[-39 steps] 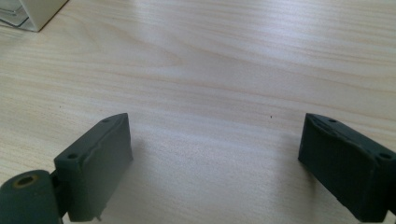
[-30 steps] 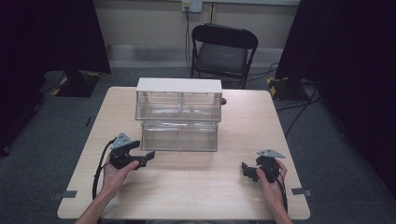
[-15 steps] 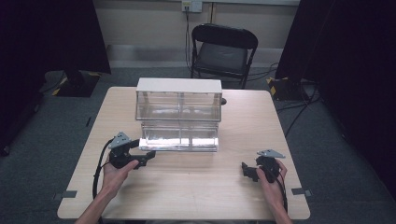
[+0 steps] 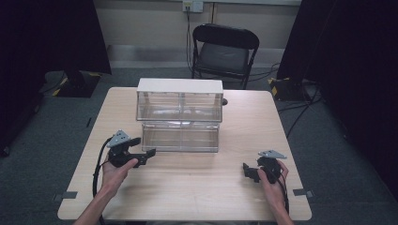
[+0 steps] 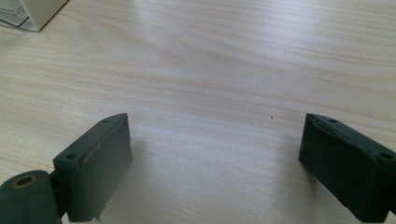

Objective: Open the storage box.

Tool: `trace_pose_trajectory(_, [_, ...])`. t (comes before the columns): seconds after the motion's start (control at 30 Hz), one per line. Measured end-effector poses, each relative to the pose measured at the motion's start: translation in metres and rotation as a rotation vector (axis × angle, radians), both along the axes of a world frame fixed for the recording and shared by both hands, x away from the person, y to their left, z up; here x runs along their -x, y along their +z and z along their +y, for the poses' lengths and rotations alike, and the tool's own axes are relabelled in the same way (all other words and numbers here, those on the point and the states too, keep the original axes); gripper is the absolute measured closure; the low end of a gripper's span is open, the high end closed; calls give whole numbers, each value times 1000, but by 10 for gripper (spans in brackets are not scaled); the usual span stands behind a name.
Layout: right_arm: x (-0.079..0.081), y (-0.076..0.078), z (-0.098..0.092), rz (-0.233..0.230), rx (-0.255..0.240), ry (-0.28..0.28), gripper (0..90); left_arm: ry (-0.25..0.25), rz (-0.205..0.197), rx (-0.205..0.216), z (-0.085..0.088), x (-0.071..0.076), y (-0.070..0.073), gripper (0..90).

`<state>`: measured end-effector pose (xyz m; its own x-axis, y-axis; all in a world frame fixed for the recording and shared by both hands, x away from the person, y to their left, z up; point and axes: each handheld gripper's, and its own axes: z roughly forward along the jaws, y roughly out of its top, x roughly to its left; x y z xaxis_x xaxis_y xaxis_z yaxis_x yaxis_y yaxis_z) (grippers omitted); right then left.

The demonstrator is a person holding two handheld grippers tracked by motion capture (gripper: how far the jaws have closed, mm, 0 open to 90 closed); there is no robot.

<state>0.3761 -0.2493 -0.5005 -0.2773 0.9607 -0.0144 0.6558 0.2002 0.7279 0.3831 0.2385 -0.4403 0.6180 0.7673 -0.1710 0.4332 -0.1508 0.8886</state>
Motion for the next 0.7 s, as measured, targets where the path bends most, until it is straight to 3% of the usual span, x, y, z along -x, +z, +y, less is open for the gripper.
trace_pose_trajectory(0.37, [0, 0, 0, 0, 0, 0, 86, 0, -7, -7, 1, 0, 4, 160])
trace_pose_trajectory(0.43, [0, 0, 0, 0, 0, 0, 86, 3, -30, -41, 1, 0, 8, 159])
trace_pose_trajectory(0.7, [0, 0, 0, 1, -1, 1, 84, 3, -14, -13, 2, -5, 10, 158])
